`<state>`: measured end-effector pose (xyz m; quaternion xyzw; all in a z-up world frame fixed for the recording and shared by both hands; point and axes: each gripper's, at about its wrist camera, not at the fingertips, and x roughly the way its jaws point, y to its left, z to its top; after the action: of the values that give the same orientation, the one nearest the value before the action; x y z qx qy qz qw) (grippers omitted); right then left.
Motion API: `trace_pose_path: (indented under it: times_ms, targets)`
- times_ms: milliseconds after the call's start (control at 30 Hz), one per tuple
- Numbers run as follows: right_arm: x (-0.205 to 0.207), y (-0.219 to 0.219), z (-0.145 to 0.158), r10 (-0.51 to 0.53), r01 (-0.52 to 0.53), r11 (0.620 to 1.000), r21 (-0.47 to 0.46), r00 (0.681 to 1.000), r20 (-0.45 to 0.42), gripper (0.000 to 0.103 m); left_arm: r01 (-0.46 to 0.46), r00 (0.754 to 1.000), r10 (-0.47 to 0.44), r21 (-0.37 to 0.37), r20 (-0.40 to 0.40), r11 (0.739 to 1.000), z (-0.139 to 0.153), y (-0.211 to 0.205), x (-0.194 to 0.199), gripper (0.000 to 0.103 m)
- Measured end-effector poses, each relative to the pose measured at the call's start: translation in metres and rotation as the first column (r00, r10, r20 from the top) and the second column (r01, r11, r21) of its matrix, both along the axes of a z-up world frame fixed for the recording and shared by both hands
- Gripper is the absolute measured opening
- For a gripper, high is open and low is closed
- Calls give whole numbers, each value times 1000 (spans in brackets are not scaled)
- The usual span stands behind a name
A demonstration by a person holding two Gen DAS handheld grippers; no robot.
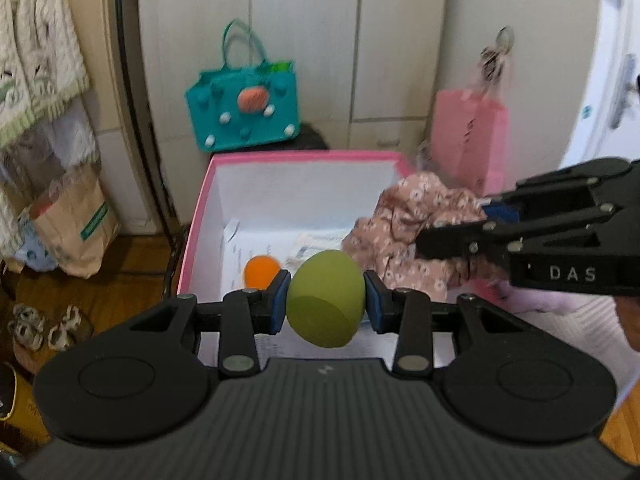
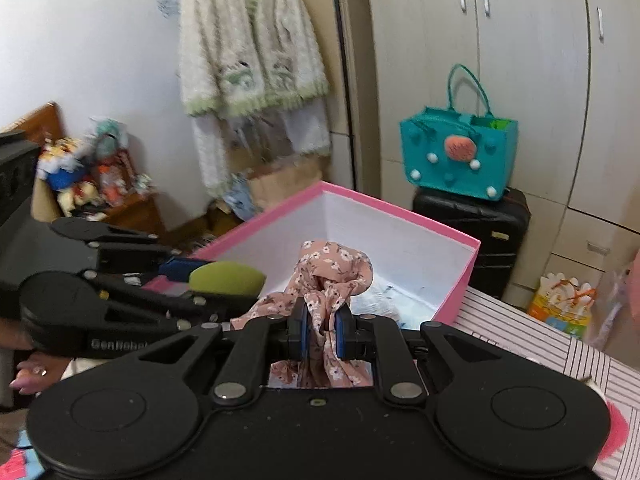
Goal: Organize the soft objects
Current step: 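Lower the sponge and cloth into the pink box and open both grippers, then withdraw both tools from the box toward the purple plush toy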
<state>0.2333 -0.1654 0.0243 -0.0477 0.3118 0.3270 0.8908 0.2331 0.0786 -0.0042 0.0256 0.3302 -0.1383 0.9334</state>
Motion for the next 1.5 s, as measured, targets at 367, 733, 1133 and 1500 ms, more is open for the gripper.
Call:
trace_pose_path:
  times_ms: [367,733,1133,1500]
  targets:
    - [38,19,-18,-9,8,1000,-16,999,-37,55,-71,998,70,111,10,991,-16,1,19,60]
    - [-18,-23,14,16,-14,997,76,999,-35,55,7,997,-16,128,69,992,13,1,-29,60]
    - [-89,-47,40,45,-45,997,62,999,6,55,80,994,-87,109,61,991,37,-10,-80,60]
    - [-145,-77,59,35,-38,998,44,998,57,57,188,980,-193,83,46,979,66,-22,-130,61]
